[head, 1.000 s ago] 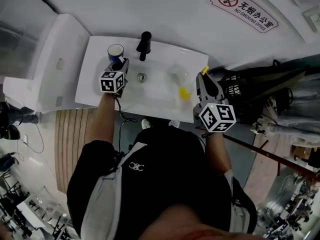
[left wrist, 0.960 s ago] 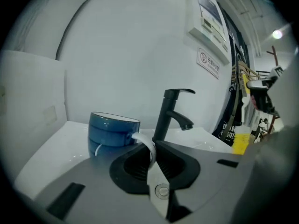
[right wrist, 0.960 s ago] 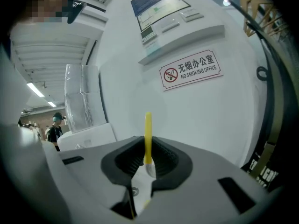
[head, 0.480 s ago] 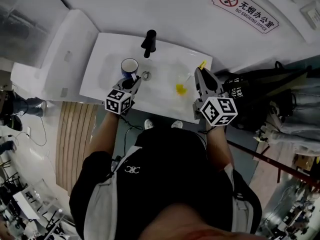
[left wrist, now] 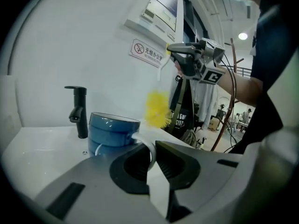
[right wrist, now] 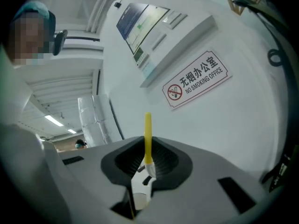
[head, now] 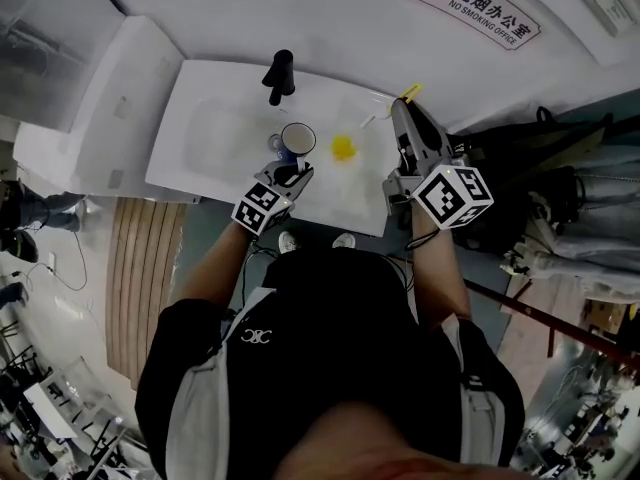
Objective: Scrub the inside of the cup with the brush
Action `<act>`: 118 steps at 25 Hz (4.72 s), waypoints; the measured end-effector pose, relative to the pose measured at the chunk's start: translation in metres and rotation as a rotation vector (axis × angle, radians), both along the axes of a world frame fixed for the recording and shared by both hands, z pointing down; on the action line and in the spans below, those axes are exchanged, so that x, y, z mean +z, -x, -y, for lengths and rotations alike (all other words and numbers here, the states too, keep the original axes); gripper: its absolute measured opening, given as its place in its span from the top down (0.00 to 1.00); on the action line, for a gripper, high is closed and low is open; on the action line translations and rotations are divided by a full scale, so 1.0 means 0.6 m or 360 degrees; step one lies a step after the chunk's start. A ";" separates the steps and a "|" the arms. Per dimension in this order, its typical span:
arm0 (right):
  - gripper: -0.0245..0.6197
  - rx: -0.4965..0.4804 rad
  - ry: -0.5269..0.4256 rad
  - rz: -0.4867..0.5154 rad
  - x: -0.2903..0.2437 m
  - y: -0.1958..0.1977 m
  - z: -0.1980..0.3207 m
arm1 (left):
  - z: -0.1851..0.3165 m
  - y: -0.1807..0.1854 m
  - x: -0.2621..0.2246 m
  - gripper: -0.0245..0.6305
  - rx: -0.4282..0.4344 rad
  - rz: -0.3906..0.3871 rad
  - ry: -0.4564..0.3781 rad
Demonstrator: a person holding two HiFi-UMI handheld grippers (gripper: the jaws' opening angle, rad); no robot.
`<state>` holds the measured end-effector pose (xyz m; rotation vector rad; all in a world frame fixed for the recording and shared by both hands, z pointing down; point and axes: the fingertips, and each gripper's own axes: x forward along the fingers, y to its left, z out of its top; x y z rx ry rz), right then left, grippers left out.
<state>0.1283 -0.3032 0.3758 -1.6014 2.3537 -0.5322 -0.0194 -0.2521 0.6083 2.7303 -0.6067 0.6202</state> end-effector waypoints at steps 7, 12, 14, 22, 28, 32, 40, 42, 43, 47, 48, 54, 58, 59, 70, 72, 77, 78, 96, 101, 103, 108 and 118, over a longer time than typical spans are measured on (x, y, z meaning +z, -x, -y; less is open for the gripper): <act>0.89 -0.0053 -0.0057 0.0158 -0.047 -0.004 -0.008 | -0.042 -0.055 0.009 0.89 0.0133 0.0034 -0.0003; 0.89 -0.0059 -0.0076 0.0190 -0.052 -0.001 -0.011 | -0.067 -0.075 0.008 0.89 0.0229 0.0053 -0.0007; 0.89 -0.0072 -0.0087 0.0187 -0.056 0.003 -0.011 | -0.075 -0.081 0.007 0.89 0.0254 0.0051 -0.0004; 0.89 -0.0130 -0.0087 0.0146 -0.044 0.028 -0.009 | -0.087 -0.094 -0.020 0.89 0.0296 -0.0026 -0.0038; 0.89 -0.0191 -0.0019 0.0123 -0.013 0.062 -0.004 | -0.074 -0.088 -0.039 0.89 0.0281 -0.0076 -0.0061; 0.89 -0.0241 0.0013 0.0098 0.000 0.086 -0.006 | -0.063 -0.077 -0.054 0.89 0.0242 -0.0113 -0.0074; 0.89 -0.0371 -0.0039 -0.0052 -0.006 0.143 -0.007 | -0.073 -0.061 -0.067 0.90 0.0315 -0.0077 -0.0150; 0.89 -0.0396 -0.0062 -0.0072 -0.010 0.148 0.002 | -0.085 -0.060 -0.078 0.90 0.0356 -0.0102 -0.0177; 0.89 -0.0405 -0.0072 -0.0071 -0.012 0.148 0.009 | -0.091 -0.059 -0.085 0.90 0.0371 -0.0124 -0.0188; 0.89 -0.0416 -0.0087 -0.0062 -0.016 0.142 0.046 | -0.102 -0.052 -0.120 0.90 0.0394 -0.0209 -0.0227; 0.88 -0.0412 -0.0081 -0.0075 -0.014 0.138 0.056 | -0.101 -0.048 -0.127 0.90 0.0389 -0.0219 -0.0238; 0.88 -0.0373 0.0031 -0.0031 0.010 0.103 0.089 | -0.085 -0.010 -0.147 0.90 0.0293 -0.0290 -0.0249; 0.87 -0.0322 0.0195 0.0185 0.046 0.061 0.103 | -0.083 0.007 -0.156 0.90 0.0269 -0.0320 -0.0245; 0.87 -0.0325 0.0237 0.0240 0.056 0.053 0.103 | -0.081 0.009 -0.155 0.90 0.0265 -0.0318 -0.0240; 0.88 -0.0497 0.0313 0.0393 0.055 0.021 0.027 | -0.035 0.017 -0.117 0.90 0.0165 -0.0198 -0.0221; 0.88 -0.0538 0.0303 0.0377 0.045 0.026 0.009 | -0.027 0.014 -0.114 0.90 0.0160 -0.0173 -0.0235; 0.88 -0.0602 0.0294 0.0216 0.026 0.055 -0.028 | -0.025 -0.001 -0.112 0.90 0.0203 -0.0142 -0.0252; 0.88 -0.0621 0.0287 0.0171 0.024 0.065 -0.033 | -0.027 -0.005 -0.109 0.90 0.0222 -0.0118 -0.0260; 0.89 -0.0799 0.0073 0.0011 -0.024 0.165 0.066 | -0.102 -0.023 -0.150 0.90 0.0473 -0.0101 -0.0397; 0.88 -0.0636 0.0182 0.0096 0.020 0.103 0.102 | -0.101 0.000 -0.170 0.90 0.0395 -0.0175 -0.0373; 0.88 -0.0600 0.0228 0.0137 0.041 0.077 0.101 | -0.095 0.013 -0.172 0.90 0.0351 -0.0201 -0.0350; 0.88 -0.0653 0.0301 0.0215 0.068 0.050 0.061 | -0.067 0.036 -0.163 0.90 0.0227 -0.0295 -0.0240; 0.88 -0.0935 0.0197 0.0035 0.025 0.081 -0.054 | -0.043 0.013 -0.129 0.90 0.0237 -0.0235 -0.0157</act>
